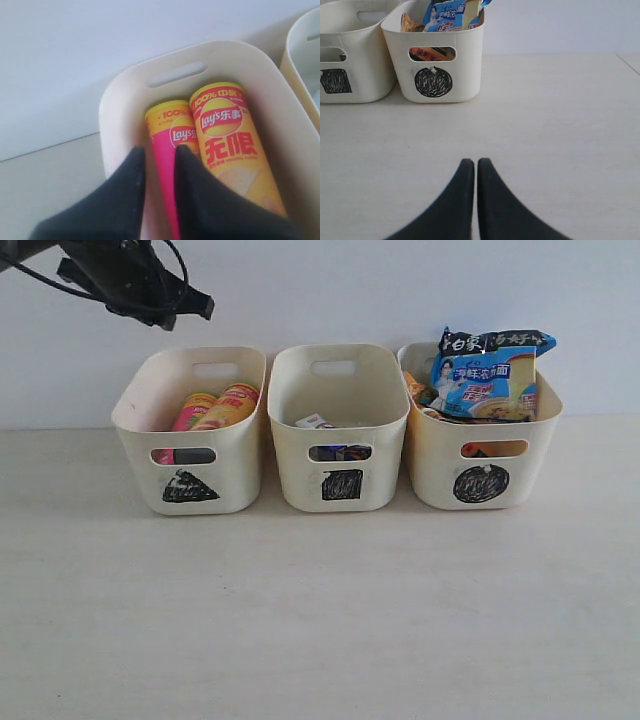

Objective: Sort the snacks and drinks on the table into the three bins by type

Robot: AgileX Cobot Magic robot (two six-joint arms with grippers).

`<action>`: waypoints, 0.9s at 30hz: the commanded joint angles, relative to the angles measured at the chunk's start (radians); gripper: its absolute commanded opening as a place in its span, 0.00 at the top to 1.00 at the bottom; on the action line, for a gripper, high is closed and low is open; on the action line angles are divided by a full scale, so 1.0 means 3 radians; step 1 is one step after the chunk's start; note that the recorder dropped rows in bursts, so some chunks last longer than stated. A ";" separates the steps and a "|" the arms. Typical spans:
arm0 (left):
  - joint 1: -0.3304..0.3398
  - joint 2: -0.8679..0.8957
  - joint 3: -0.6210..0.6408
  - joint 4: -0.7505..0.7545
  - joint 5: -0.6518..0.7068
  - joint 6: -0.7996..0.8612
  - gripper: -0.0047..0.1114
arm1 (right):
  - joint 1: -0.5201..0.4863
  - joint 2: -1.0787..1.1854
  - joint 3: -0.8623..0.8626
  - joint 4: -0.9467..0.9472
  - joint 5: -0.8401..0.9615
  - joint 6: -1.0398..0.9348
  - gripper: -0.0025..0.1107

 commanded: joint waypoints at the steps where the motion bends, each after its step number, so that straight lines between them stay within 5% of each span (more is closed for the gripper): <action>1: 0.0011 -0.0146 -0.0027 0.0027 0.0278 0.0095 0.92 | -0.0022 -0.0014 0.0016 -0.0017 -0.0027 0.0000 0.98; 10: 0.0011 -0.0526 0.0351 0.0063 0.0480 0.0095 0.92 | -0.0022 -0.0014 0.0016 -0.0017 -0.0027 0.0000 0.98; 27: 0.0011 -0.1874 0.2300 0.0169 -0.0513 -0.0248 0.92 | -0.0022 -0.0014 0.0016 -0.0017 -0.0027 0.0000 0.98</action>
